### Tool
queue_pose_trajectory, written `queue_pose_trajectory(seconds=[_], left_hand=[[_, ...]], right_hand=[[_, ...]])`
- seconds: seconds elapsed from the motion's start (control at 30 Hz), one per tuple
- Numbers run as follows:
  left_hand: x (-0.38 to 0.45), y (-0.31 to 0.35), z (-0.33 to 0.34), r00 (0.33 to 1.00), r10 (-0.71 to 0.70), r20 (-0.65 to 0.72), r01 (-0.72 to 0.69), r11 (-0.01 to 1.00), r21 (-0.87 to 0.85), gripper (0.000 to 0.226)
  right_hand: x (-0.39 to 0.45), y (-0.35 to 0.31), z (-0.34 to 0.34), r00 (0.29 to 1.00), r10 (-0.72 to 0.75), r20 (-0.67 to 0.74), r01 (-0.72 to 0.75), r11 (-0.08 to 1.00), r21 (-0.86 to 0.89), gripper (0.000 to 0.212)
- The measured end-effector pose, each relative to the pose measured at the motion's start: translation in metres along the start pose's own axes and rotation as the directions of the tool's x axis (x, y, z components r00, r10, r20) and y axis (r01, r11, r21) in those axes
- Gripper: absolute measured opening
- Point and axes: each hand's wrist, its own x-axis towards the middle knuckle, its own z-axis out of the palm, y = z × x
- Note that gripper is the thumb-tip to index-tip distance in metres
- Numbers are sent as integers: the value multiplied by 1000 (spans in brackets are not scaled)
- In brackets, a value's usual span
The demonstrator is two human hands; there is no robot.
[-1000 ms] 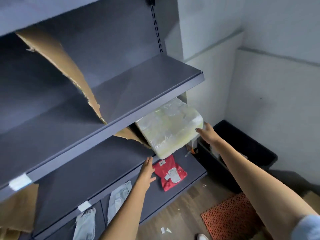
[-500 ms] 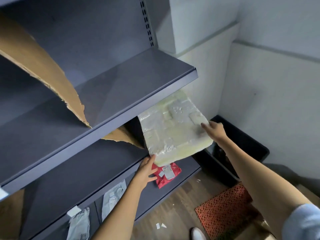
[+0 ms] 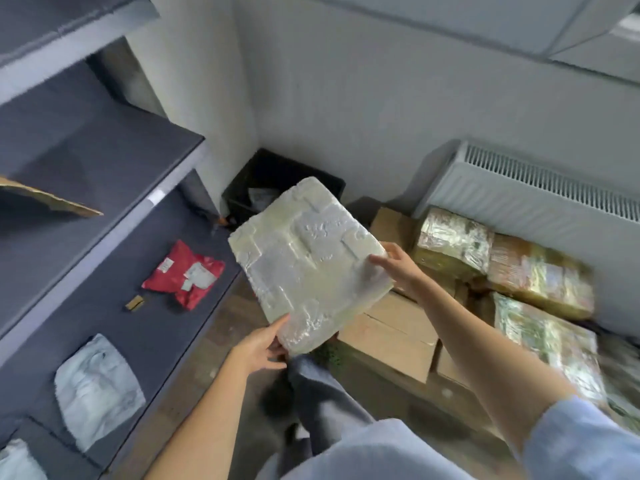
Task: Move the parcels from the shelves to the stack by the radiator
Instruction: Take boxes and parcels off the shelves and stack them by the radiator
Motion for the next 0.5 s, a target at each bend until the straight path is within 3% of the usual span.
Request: queue_pose_trajectory(seconds=[0.3, 0.4, 0.5], left_hand=[[41, -104, 79, 979, -202, 21, 199, 975, 98, 51], [61, -125, 101, 974, -227, -20, 228, 972, 56, 41], [89, -143, 135, 973, -225, -50, 225, 974, -6, 49]], right_hand=[[-25, 123, -55, 977, 207, -58, -213, 967, -139, 45], [-4, 154, -64, 970, 241, -41, -244, 957, -157, 46], [24, 179, -78, 966, 258, -3, -254, 949, -187, 48]])
